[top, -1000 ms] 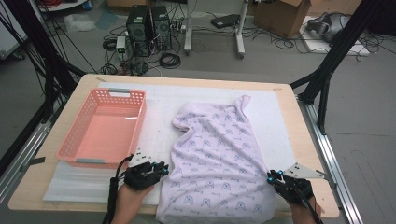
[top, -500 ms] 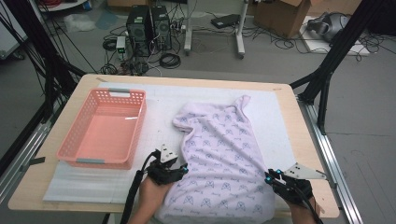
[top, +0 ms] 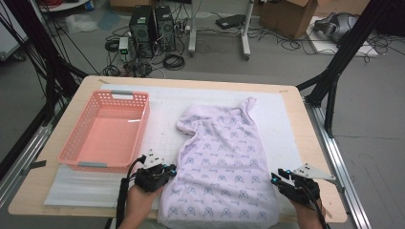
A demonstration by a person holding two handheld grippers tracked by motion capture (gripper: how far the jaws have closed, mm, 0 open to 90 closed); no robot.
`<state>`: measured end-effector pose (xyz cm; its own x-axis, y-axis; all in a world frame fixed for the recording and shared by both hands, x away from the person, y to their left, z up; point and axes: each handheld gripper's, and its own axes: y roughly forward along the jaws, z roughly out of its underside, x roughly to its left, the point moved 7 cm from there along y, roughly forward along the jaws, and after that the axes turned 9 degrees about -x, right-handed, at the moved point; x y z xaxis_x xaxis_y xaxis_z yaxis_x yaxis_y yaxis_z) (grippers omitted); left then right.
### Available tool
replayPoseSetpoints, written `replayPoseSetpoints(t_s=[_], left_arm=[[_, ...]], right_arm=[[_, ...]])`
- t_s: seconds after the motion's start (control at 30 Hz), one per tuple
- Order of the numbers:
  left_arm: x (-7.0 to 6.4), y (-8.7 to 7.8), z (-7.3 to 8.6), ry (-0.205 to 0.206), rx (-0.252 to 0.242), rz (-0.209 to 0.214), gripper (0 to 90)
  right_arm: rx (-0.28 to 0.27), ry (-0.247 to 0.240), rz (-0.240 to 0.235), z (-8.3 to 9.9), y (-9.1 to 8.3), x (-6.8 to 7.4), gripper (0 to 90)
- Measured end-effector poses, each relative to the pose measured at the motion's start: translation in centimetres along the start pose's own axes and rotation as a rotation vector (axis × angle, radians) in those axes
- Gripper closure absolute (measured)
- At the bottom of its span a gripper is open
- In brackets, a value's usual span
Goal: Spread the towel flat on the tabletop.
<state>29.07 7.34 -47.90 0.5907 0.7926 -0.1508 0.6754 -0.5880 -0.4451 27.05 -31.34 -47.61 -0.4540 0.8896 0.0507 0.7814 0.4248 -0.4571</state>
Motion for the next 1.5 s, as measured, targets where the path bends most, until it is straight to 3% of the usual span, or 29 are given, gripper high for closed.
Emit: replayPoseSetpoints(t_s=[0.07, 0.1, 0.17, 0.2, 0.27, 0.33, 0.37, 0.4, 0.5, 0.57, 0.83, 0.87, 0.93, 1.0, 1.03, 1.07, 1.13, 1.2, 1.27, 1.43, 1.5], left_arm=[[0.1, -0.4, 0.2, -0.002, -0.007, 0.001, 85.2], [0.1, -0.4, 0.4, -0.005, -0.009, 0.001, 84.8], [0.3, -0.5, 0.7, -0.001, -0.004, -0.017, 84.4], [0.4, -0.5, 0.8, -0.022, -0.009, -0.019, 81.4], [0.7, -0.5, 1.0, -0.062, -0.008, -0.004, 72.4], [0.9, -0.3, 1.0, -0.08, -0.016, -0.006, 62.3], [0.9, -0.3, 1.0, -0.088, -0.02, -0.005, 60.1], [0.9, -0.2, 1.0, -0.095, -0.026, 0.002, 58.8], [0.3, 0.2, 1.3, -0.105, -0.008, 0.035, 55.1], [0.0, 0.2, 1.4, -0.075, -0.009, 0.027, 54.3], [0.3, -0.2, 1.1, -0.099, -0.04, 0.024, 54.0], [0.3, -0.2, 1.0, -0.103, -0.039, 0.03, 54.1], [0.0, 0.1, 1.1, -0.102, -0.027, 0.053, 55.2], [-0.7, 0.7, 1.4, -0.068, 0.009, 0.076, 64.4], [-1.0, 0.9, 1.3, -0.051, 0.005, 0.077, 63.8], [-1.4, 1.1, 1.3, -0.045, 0.016, 0.094, 66.6], [-2.0, 1.3, 1.3, 0.014, 0.018, 0.09, 73.3], [-2.1, 1.3, 1.2, 0.04, 0.007, 0.066, 85.2], [-2.0, 1.0, 1.2, 0.059, -0.014, 0.031, 86.4], [-1.1, -1.2, 0.8, 0.013, -0.058, 0.011, 86.5], [-0.5, -2.1, 0.8, 0.015, -0.073, -0.037, 87.3]], right_arm=[[-0.003, 0.033, 0.006, 0.1, 0.4, -0.4, 51.2], [0.004, 0.046, -0.014, 0.2, 0.8, -0.3, 49.3], [0.049, 0.043, -0.037, 0.6, 1.7, 0.1, 49.3], [0.07, 0.031, -0.047, 0.9, 2.2, 0.4, 50.1], [0.077, -0.021, -0.024, 1.0, 2.4, 0.8, 55.4], [0.074, -0.018, -0.038, 1.0, 2.4, 1.0, 71.4], [0.076, -0.015, -0.057, 1.0, 2.3, 1.1, 82.0], [0.077, -0.017, -0.08, 1.0, 2.3, 1.3, 87.2], [0.089, -0.041, -0.062, 1.0, 2.0, 1.3, 88.1], [0.092, -0.037, -0.061, 1.2, 1.6, 1.1, 88.4], [0.134, -0.047, -0.034, 1.7, -1.1, 0.2, 88.6], [0.132, -0.036, -0.037, 1.6, -1.2, 0.2, 86.1], [0.098, -0.022, -0.007, 1.2, -1.0, -0.1, 64.2], [0.049, 0.027, -0.008, 0.8, -0.5, -0.3, 57.8], [0.033, 0.03, -0.006, 0.6, -0.1, -0.2, 56.2], [0.039, 0.024, -0.009, 0.6, 0.3, -0.1, 56.3], [0.058, 0.0, -0.003, 0.8, 1.1, 0.1, 56.3], [0.085, -0.017, -0.009, 1.2, 1.8, 0.3, 56.7], [0.076, -0.02, -0.006, 1.2, 1.8, 0.4, 57.5], [0.062, -0.015, -0.015, 1.3, 1.8, 0.4, 57.8], [0.056, -0.014, -0.03, 1.3, 1.9, 0.6, 57.8]])
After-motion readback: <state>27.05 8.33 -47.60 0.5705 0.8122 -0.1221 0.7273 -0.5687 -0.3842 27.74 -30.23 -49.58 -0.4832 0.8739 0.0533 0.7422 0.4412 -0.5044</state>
